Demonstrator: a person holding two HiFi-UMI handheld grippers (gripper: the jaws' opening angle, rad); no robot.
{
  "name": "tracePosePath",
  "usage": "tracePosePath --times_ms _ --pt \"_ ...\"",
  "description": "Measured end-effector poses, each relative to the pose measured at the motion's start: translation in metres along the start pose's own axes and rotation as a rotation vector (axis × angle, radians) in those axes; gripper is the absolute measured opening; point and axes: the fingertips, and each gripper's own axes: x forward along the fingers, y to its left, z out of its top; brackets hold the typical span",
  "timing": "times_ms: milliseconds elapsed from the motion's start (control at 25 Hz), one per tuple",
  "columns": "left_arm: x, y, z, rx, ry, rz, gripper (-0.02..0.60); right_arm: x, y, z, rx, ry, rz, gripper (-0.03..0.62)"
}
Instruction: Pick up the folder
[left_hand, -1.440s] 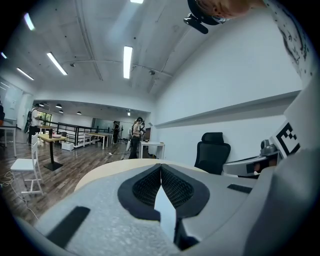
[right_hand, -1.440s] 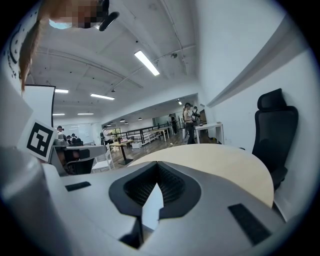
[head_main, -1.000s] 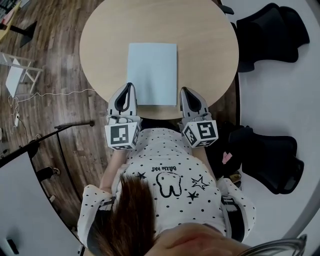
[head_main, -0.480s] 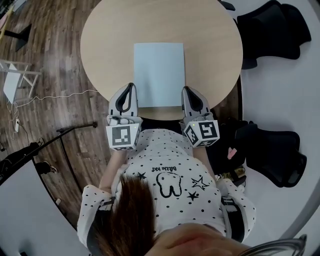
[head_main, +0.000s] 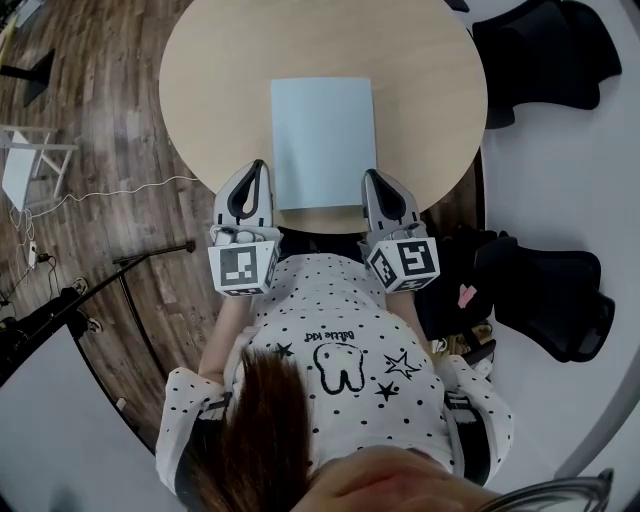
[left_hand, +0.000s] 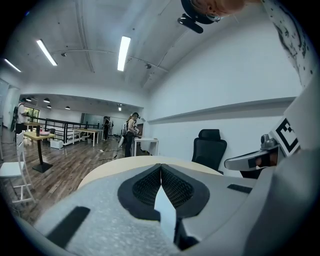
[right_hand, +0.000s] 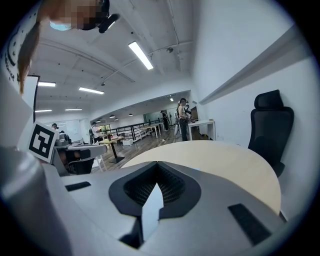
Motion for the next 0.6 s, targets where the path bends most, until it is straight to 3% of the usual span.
tracePosePath --times_ms 600 --pt "0.017 -0.003 0.005 -0.027 0.025 0.028 0.017 0.011 -0.024 0.015 -0.015 -0.01 0.045 0.005"
